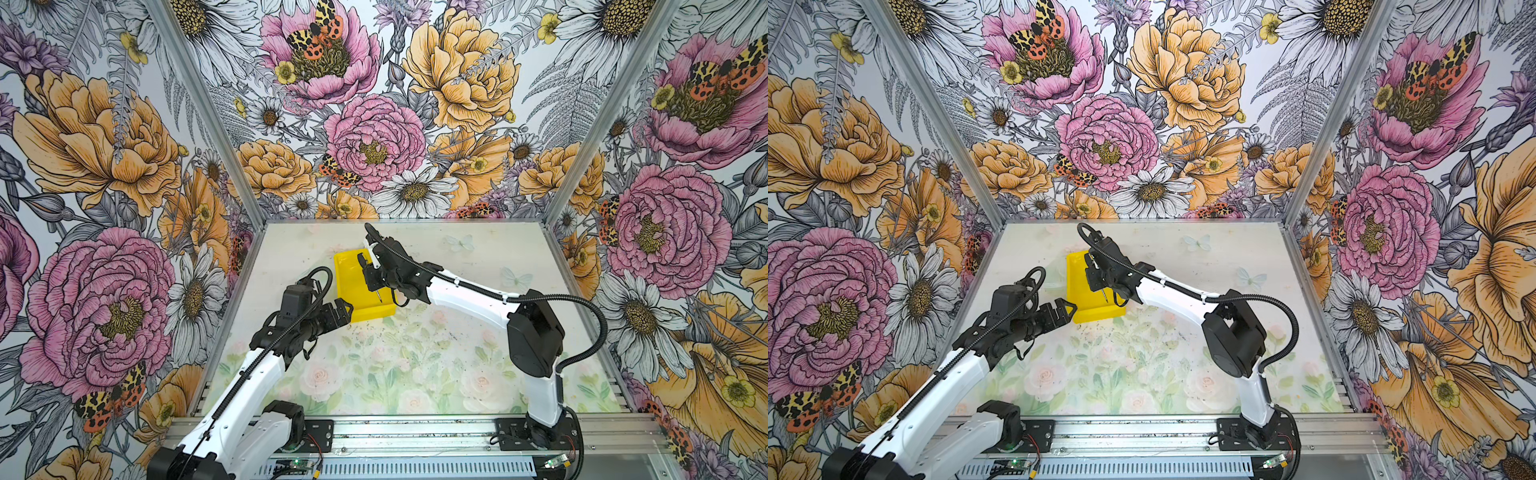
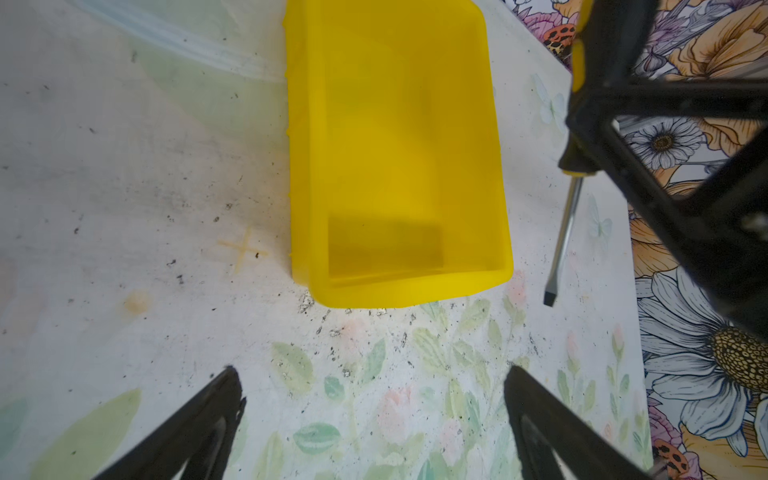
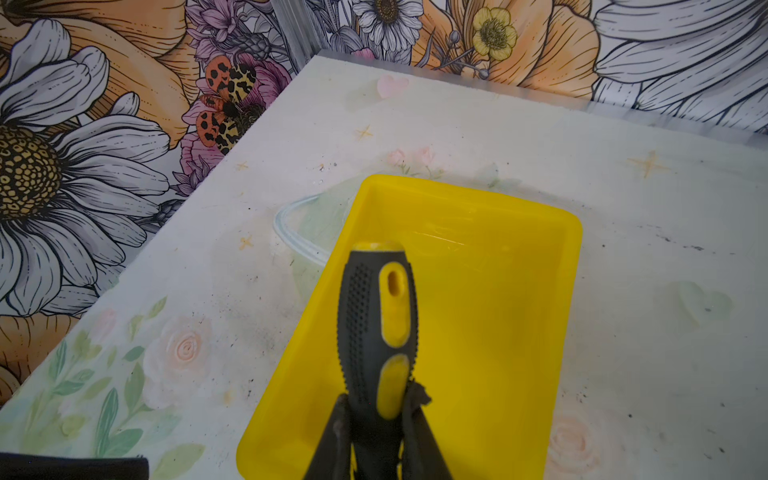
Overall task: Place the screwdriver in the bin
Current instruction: 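Lift the screwdriver with the right gripper and carry it over the yellow bin, then lower the screwdriver into the bin and open the right gripper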
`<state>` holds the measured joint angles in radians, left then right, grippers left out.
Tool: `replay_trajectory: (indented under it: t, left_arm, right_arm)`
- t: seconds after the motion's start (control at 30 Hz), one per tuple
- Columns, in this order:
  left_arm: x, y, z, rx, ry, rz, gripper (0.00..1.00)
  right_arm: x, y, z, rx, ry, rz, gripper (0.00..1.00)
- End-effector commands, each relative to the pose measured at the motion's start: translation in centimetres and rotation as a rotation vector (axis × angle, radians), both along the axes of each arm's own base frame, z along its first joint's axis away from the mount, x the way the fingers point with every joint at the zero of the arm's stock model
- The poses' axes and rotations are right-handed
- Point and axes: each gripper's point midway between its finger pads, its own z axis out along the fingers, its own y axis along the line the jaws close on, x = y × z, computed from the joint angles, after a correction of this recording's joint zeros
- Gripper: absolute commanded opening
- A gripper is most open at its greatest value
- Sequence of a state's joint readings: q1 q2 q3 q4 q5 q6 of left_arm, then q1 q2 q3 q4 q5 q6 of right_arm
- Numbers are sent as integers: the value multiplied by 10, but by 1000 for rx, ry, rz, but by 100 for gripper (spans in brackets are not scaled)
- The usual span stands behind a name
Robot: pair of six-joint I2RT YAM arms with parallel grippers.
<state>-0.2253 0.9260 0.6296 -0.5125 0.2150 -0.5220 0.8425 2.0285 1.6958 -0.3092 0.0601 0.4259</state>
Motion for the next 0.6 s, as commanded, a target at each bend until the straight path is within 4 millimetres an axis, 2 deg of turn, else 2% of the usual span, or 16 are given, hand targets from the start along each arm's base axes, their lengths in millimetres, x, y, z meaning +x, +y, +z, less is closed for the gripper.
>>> replay_trajectory:
  t: [0.0,0.33,0.43,0.57]
  left_arm:
    - [8,-7,14,12,-68,-56,99]
    - [6,2,9,23,-75,-57,99]
    - [6,3,11,26,-81,-59,99]
    - [7,2,9,30,-77,-66,98]
  right_arm:
    - [23,5,1,39,0,-64,0]
    - [58,18,-46,12,30,-94,0]
    - [60,29,-60,20,52,-63,0]
    - [61,33,-80,6,77,-55,0]
